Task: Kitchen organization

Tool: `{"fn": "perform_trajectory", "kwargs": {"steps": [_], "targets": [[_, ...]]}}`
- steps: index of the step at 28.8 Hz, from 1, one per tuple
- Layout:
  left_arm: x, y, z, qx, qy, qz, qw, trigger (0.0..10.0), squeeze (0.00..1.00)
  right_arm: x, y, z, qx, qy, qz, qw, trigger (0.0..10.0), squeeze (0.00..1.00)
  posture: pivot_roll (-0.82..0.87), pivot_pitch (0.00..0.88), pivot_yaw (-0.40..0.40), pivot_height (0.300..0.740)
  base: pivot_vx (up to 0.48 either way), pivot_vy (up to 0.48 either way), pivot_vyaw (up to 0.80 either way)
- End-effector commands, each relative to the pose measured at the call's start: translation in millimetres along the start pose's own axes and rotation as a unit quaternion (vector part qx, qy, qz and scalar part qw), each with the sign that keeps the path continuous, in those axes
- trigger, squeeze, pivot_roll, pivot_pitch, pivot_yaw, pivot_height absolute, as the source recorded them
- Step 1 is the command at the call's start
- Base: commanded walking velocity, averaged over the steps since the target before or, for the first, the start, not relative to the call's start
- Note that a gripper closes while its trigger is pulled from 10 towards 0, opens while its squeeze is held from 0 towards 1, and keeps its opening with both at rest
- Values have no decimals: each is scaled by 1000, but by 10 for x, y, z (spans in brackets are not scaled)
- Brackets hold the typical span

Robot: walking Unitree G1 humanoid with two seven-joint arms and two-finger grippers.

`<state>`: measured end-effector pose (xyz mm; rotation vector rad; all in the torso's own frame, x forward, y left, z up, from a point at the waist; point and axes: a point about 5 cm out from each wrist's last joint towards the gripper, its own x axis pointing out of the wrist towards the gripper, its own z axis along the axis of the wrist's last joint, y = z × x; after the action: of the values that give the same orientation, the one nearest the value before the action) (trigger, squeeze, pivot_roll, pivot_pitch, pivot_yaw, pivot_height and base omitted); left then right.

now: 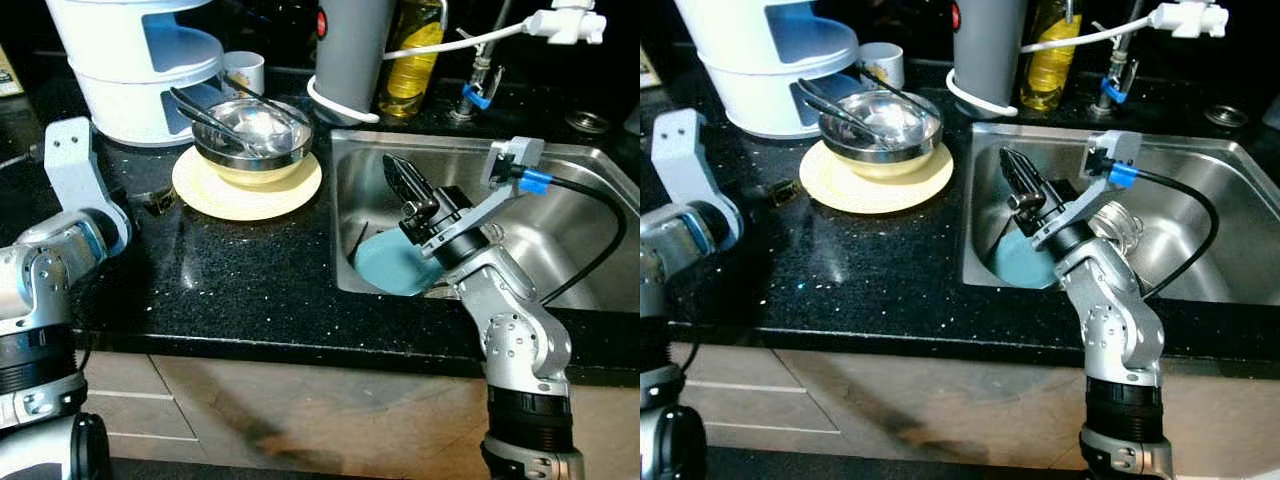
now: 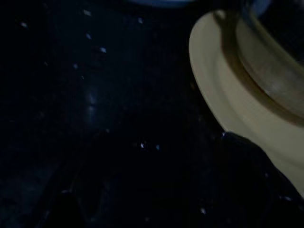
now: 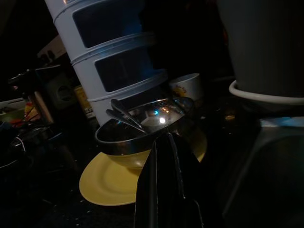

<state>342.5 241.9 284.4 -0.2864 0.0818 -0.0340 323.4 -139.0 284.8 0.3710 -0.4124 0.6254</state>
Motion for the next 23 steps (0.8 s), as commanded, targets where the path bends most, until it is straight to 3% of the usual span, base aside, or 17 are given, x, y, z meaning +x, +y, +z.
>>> {"fn": "perform_trajectory", "kwargs": {"steps": [1, 12, 16, 19, 21, 22, 23], "targets": [[53, -2, -174, -18, 42, 0, 999, 10000, 0, -1, 5, -19, 5, 1, 4, 1000, 10000, 0, 60, 199, -61, 740, 0, 0, 0], [210, -182, -200, -53, 62, -34, 996, 10000, 0, -29, 4, -22, 5, -2, -4, 1000, 10000, 0, 55, 194, -41, 740, 0, 0, 0], [279, -361, -236, -50, 82, -72, 993, 10000, 0, -61, 6, -6, 2, 2, -2, 1000, 10000, 0, 53, 192, -37, 740, 0, 0, 0], [284, -372, -241, -49, 84, -73, 993, 10000, 0, -66, 11, -5, 2, 4, 1, 1000, 10000, 0, 54, 189, -35, 740, 0, 0, 0], [292, -377, -249, -50, 87, -72, 992, 10000, 0, -74, 26, -11, 4, 13, 10, 1000, 10000, 0, 56, 187, -32, 740, 0, 0, 0], [298, -377, -258, -47, 92, -72, 992, 10000, 0, -95, 63, -40, 17, 42, 35, 998, 10000, 0, 58, 186, -30, 740, 0, 0, 0], [307, -367, -269, -46, 99, -71, 992, 10000, 0, -162, 132, -93, 1, 96, 83, 992, 10000, 0, 58, 185, -28, 740, 0, 0, 0]]}}
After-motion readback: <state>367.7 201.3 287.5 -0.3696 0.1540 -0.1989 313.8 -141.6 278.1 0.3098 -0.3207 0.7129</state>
